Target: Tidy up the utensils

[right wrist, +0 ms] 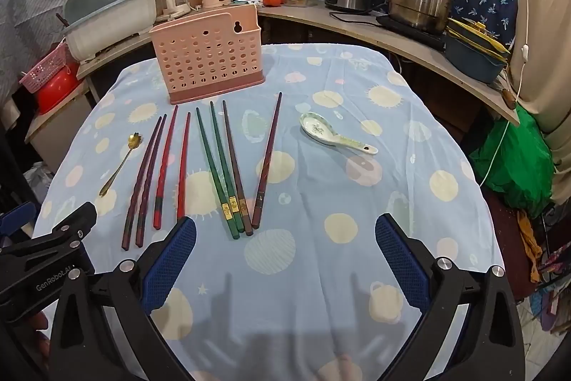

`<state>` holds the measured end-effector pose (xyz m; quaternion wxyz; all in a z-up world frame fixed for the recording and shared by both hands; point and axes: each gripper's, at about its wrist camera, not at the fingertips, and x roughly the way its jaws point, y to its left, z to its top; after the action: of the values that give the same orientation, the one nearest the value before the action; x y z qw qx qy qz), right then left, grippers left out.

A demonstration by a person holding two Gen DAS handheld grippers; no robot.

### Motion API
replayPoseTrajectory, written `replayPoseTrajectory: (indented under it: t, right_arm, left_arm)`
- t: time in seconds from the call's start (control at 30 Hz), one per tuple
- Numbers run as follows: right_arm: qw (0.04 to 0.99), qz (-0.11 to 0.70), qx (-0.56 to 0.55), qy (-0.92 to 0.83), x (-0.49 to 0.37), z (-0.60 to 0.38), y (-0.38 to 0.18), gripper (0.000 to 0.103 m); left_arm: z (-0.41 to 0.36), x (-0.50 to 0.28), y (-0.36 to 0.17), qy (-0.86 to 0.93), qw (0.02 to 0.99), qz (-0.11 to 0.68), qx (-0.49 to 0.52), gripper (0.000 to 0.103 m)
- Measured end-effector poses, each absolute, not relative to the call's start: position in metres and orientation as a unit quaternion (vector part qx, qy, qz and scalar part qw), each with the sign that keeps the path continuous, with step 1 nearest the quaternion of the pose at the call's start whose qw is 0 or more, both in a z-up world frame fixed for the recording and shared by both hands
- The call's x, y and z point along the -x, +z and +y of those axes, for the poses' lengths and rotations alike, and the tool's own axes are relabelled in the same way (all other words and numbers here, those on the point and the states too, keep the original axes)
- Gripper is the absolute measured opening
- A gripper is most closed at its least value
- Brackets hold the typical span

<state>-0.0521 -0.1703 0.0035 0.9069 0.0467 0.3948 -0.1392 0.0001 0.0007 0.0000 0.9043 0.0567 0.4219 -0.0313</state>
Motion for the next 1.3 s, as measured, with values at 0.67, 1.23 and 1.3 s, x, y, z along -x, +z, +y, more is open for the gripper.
replayPoseTrajectory:
  t: [0.67,1.23,1.3]
  right_arm:
    - [0.907,0.393,-0.050,-0.141,0.0523,-0.1731,0.0034,0.096]
    - [0.907,0.393,-0.049,-0.140,0.0516,-0.1713,0.0042,0.096]
    - [0.907,0.393,-0.050,-0.140,0.0519,-0.1714,0.0043,0.096]
  left_arm:
    - [0.0042,-0.0024,-0.0042,-0.024,0.902,0.429,-0.051,0.095]
    - [0.0006,-0.0001,-0.0031,-0.031,0.906,0.418,-0.053,0.095]
    - [0.0006,-0.0002,-0.0029,-0.028,0.906,0.419,-0.053,0.095]
